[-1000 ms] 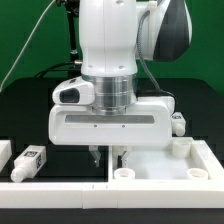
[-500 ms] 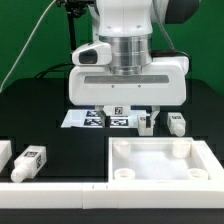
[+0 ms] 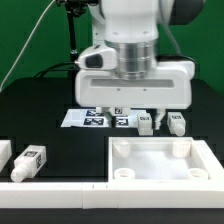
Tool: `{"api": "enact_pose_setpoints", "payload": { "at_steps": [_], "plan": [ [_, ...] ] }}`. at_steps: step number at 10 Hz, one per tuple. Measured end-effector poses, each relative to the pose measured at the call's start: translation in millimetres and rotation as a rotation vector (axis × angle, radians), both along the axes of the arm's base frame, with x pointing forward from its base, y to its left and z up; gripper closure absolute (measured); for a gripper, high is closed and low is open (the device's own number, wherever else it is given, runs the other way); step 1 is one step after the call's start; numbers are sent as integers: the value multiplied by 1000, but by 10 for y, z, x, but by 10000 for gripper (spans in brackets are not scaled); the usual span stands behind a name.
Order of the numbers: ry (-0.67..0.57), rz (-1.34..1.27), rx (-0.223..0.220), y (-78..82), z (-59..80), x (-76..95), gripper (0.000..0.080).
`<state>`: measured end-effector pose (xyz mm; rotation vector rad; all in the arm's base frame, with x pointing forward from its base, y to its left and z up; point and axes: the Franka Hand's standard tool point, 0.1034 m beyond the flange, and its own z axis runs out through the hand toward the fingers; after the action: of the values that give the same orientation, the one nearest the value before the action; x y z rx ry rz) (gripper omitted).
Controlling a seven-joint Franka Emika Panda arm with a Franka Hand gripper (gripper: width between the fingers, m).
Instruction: Assemble one leg
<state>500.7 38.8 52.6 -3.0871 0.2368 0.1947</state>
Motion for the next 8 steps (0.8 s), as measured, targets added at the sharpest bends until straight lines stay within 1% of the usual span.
{"api": "enact_pose_setpoints", "payload": {
  "at_steps": [1,2,3,4,6,7,8],
  "plan": [
    [36,41,-3,96,7,-138,150],
    [88,58,2,150,6,-212,150],
    [133,46,8,107,4,-177,150],
    [210,42,15,92,3,-197,150],
    [340,45,27,97,-4,-203,150],
    [384,74,21,144,10,-262,150],
    [454,125,23,197,81,-378,150]
  ]
}}
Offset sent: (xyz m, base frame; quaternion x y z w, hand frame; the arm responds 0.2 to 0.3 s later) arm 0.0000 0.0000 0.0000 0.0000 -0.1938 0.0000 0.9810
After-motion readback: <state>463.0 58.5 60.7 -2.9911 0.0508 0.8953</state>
